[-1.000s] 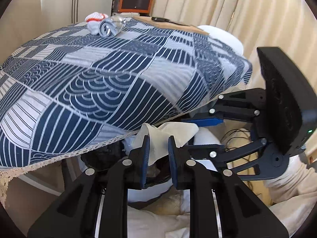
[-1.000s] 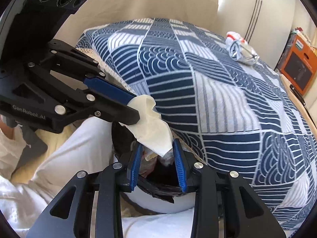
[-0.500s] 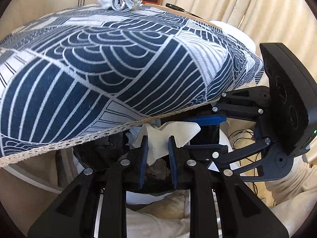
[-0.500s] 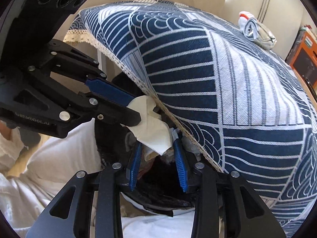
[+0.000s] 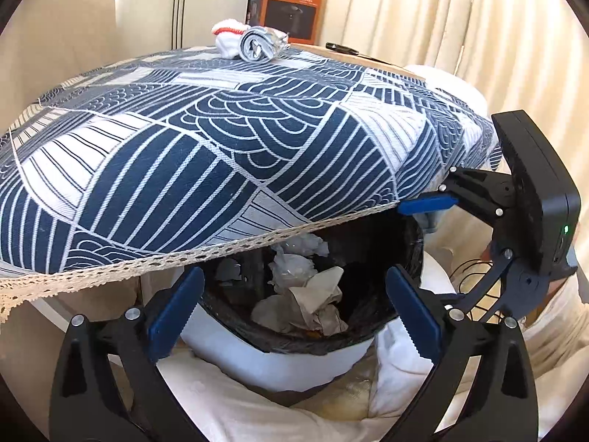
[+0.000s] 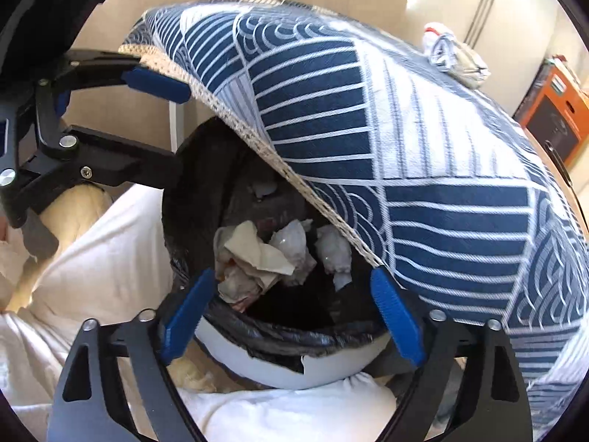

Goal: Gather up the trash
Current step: 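Open both tools to drop the tissue into the bin, then raise both open tools from the bin back over the table, then grasp the foil-wrapped package with the right tool while the left tool grasps the white orange-striped glove, then carry the foil package and glove down toward the black bin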

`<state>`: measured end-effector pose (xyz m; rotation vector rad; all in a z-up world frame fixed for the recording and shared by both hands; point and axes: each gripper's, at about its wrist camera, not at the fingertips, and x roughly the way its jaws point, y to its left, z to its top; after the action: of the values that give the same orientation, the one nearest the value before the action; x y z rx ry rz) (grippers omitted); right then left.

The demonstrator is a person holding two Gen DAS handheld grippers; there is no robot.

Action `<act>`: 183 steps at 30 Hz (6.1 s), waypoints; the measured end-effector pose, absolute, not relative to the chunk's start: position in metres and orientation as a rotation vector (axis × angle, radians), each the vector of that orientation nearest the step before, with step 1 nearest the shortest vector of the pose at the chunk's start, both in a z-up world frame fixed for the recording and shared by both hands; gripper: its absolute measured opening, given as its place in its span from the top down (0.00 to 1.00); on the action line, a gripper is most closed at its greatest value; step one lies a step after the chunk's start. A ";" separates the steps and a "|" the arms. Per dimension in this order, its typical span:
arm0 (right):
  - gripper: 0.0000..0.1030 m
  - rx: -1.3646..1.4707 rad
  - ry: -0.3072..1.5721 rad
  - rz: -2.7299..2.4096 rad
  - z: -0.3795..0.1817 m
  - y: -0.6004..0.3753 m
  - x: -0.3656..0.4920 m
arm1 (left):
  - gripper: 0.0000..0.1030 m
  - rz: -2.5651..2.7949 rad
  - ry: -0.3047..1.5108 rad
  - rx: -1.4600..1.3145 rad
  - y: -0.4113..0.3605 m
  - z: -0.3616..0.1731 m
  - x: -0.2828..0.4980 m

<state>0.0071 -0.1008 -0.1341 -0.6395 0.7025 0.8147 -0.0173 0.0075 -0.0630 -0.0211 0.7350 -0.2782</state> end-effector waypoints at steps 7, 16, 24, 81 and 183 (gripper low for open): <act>0.15 -0.518 0.655 0.816 -0.113 -0.127 -0.007 | 0.06 -0.205 0.665 -0.022 0.020 -0.049 -0.035; 0.13 -0.397 0.601 0.786 -0.071 -0.148 -0.016 | 0.06 -0.183 0.674 0.035 0.025 -0.029 -0.031; 0.10 -0.362 0.543 0.734 -0.030 -0.153 -0.010 | 0.06 -0.185 0.654 0.032 0.031 -0.007 -0.020; 0.31 -0.339 0.786 0.740 0.006 -0.033 0.303 | 0.06 -0.270 0.792 0.169 0.057 0.009 0.144; 0.30 -0.398 0.649 0.806 -0.001 -0.144 0.056 | 0.61 -0.134 0.745 0.209 0.002 0.036 0.050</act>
<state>0.0561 -0.1440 -0.0013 -0.3985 0.6494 0.8060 0.0499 0.0018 0.0364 0.2088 0.7446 -0.1344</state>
